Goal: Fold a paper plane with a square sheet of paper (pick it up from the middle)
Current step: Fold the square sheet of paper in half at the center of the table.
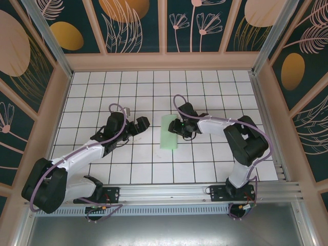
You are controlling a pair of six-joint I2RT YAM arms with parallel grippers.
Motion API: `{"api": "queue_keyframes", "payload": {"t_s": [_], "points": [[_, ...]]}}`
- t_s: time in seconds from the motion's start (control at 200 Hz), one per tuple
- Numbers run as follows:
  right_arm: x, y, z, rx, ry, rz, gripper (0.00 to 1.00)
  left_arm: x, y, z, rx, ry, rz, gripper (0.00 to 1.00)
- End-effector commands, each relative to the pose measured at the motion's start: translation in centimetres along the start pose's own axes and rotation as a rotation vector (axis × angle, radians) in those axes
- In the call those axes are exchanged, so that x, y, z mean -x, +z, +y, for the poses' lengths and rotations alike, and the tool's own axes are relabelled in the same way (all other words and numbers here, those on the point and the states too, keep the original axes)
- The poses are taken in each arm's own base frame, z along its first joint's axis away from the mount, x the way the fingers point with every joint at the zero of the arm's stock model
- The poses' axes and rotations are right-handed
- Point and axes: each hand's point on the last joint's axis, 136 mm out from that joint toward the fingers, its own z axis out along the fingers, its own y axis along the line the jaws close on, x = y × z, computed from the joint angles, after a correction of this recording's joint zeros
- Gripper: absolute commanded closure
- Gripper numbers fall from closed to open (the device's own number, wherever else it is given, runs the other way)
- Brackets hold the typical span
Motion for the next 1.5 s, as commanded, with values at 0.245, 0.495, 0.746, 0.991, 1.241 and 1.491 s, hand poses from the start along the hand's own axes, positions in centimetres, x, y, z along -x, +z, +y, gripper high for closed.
{"api": "queue_keyframes", "payload": {"t_s": [0.245,0.495,0.746,0.991,1.241,1.491], "points": [[-0.5,0.7,-3.0,-0.162,-0.017,0.036,0.47,-0.5,0.2,-0.1,-0.009,-0.009,0.012,0.01],[-1.9,2.9,-4.4,-0.248,-0.021,0.096,0.47,-0.5,0.2,-0.2,-0.018,-0.009,0.018,0.01],[-2.1,3.1,-4.9,-0.288,-0.037,0.105,0.47,-0.7,0.3,-0.5,-0.035,0.004,0.030,0.02],[-2.3,3.4,-5.3,-0.307,-0.050,0.122,0.47,-1.3,0.7,-1.2,-0.074,0.019,0.071,0.08],[-2.4,3.7,-5.3,-0.311,-0.044,0.128,0.47,-1.5,1.0,-1.3,-0.084,0.018,0.087,0.08],[-2.6,3.8,-5.6,-0.320,-0.059,0.139,0.46,-2.0,1.5,-1.5,-0.096,0.025,0.121,0.15]]}}
